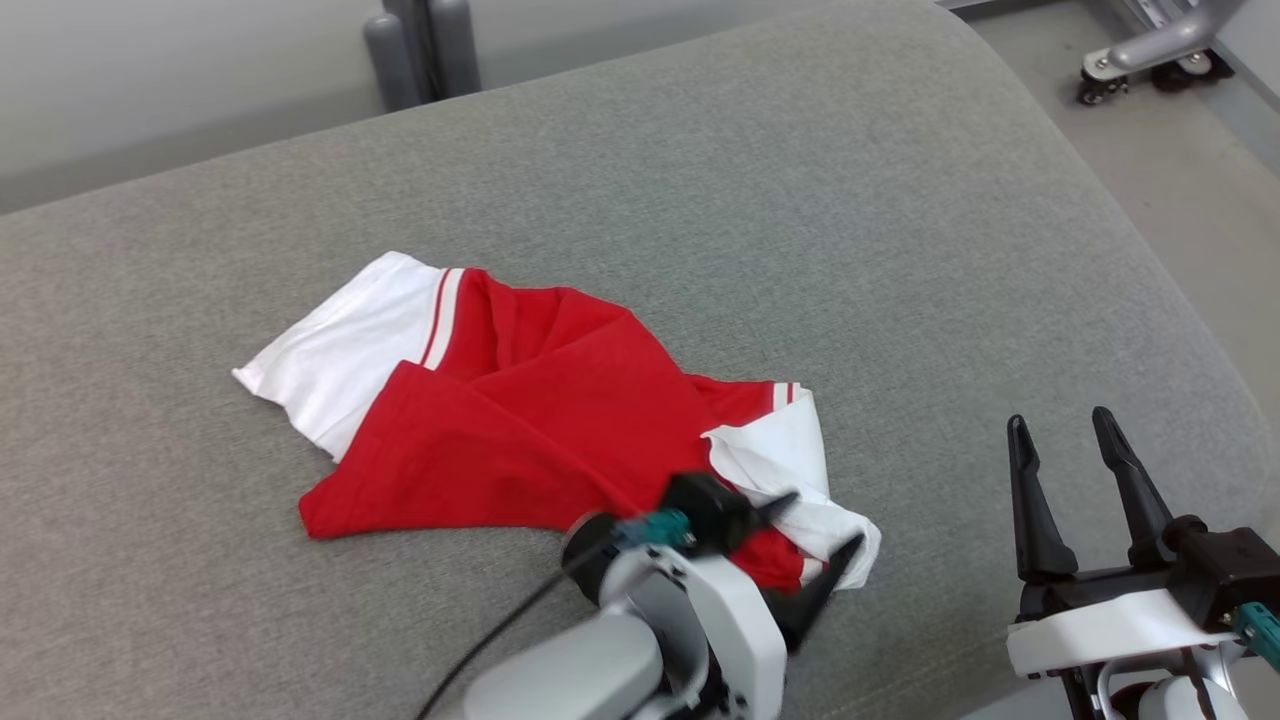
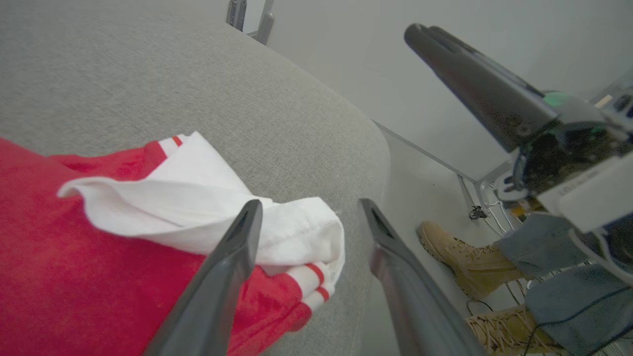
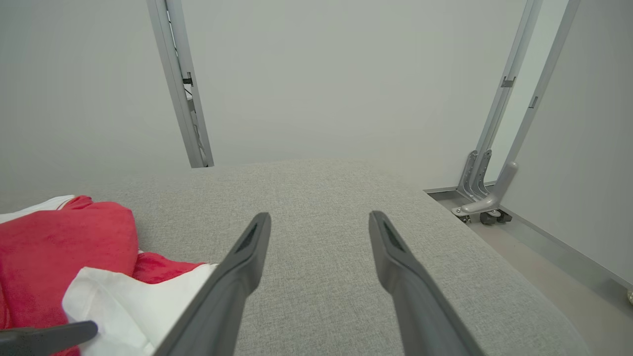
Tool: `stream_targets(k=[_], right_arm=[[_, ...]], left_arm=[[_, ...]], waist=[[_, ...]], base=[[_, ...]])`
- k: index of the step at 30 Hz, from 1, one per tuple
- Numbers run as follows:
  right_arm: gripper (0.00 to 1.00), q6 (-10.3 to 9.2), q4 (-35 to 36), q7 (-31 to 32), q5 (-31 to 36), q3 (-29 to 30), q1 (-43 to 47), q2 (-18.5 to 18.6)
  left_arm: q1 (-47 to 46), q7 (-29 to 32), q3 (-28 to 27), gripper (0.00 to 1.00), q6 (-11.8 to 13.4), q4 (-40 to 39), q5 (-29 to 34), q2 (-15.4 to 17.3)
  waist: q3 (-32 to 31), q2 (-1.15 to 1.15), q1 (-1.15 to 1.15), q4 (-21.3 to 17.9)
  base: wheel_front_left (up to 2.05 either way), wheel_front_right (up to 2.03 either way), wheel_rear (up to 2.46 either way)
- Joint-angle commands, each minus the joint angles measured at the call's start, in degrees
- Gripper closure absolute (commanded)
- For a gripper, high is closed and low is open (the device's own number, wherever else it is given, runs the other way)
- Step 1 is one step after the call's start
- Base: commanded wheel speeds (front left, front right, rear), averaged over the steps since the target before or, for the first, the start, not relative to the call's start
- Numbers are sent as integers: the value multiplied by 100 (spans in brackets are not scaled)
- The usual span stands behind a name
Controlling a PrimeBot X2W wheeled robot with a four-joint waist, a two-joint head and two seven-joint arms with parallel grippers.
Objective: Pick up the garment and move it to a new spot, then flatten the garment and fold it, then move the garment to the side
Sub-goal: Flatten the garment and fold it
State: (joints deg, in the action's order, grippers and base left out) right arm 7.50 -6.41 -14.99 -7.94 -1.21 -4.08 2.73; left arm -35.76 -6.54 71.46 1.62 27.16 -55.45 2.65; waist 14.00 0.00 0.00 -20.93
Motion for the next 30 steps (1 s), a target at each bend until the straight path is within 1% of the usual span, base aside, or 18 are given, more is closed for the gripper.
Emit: stream_targets(k=[1,2,3,5,8,10,12,14,16,17,20,23,25,30], right_arm=[[0,-1,30,-30,13,38,60,31],[0,-1,31,-30,27,56,75,32],[0,-1,31,-30,27,56,75,32],[0,-1,32,-30,51,84,104,33],[0,-1,42,-30,75,94,133,34],[0,-1,48,-30,93,94,164,33],[0,-1,45,-30,113,79,184,33],[0,-1,33,-30,123,57,182,33],[0,-1,24,-30,131,42,181,33],[0,-1,22,-30,139,41,186,33],[0,-1,10,-30,176,14,192,33],[0,-1,20,-30,192,-30,165,32],[0,-1,27,-30,214,-53,137,33],[0,-1,37,-30,269,-91,115,32]], left_arm=[[-194,-179,-285,0,232,4,-41,103],[-252,-231,-410,0,348,-11,-35,210],[-252,-231,-410,0,348,-11,-35,210],[-316,-288,-679,0,551,-111,-121,454],[-455,-141,-1076,0,838,-266,-294,983],[-492,131,-1287,0,994,-292,-449,1397],[-524,461,-1428,0,1076,-254,-632,1790],[-558,700,-1575,0,1112,-203,-788,2088],[-544,966,-1699,0,1046,-140,-1042,2283],[-516,1140,-1750,0,946,-128,-1197,2326],[-412,1730,-1877,0,517,-112,-1774,2384],[-412,2087,-2013,0,201,-8,-2184,2395],[-449,2197,-2109,0,121,153,-2357,2399],[-597,2320,-2166,0,-12,635,-2462,2400]], waist=[[-78,0,0,142],[-100,0,0,177],[-100,0,0,177],[-158,0,0,241],[-220,0,0,304],[-245,0,0,331],[-267,0,0,342],[-281,0,0,336],[-294,0,0,325],[-298,0,0,323],[-299,0,0,306],[-270,0,0,272],[-255,0,0,241],[-218,0,0,178]], base=[[0,0,0],[0,0,0],[0,0,0],[0,0,0],[0,0,0],[0,0,0],[0,0,0],[0,0,0],[0,0,0],[0,0,0],[0,0,0],[0,0,0],[0,0,0],[0,0,0]])
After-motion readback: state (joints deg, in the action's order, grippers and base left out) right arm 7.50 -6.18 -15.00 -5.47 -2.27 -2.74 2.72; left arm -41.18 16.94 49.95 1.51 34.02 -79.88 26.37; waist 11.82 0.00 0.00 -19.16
